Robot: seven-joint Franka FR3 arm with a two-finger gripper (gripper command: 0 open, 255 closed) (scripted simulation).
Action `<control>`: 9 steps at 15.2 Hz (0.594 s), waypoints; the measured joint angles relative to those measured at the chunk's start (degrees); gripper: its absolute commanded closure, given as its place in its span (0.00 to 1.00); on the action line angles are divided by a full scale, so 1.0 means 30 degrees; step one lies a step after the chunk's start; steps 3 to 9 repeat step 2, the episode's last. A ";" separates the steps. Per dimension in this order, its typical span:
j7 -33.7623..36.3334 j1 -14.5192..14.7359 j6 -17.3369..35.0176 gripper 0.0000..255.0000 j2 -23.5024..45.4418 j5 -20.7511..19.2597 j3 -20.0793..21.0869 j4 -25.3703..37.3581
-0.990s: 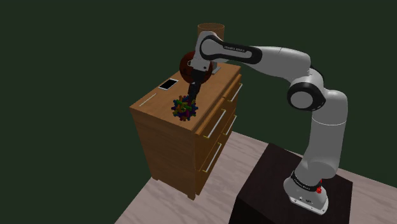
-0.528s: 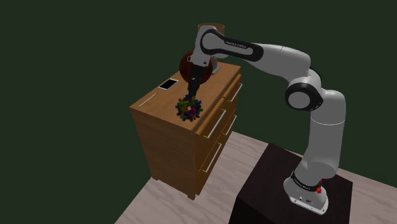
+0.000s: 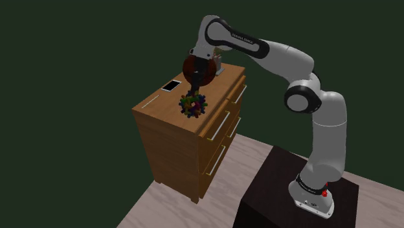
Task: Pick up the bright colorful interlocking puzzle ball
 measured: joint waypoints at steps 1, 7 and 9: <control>0.0159 -0.0018 -0.0322 1.00 0.0155 0.0019 0.0019 0.0509; 0.0244 -0.0048 -0.0542 1.00 0.0317 0.0035 0.0029 0.0911; 0.0244 -0.0048 -0.0542 1.00 0.0317 0.0035 0.0029 0.0911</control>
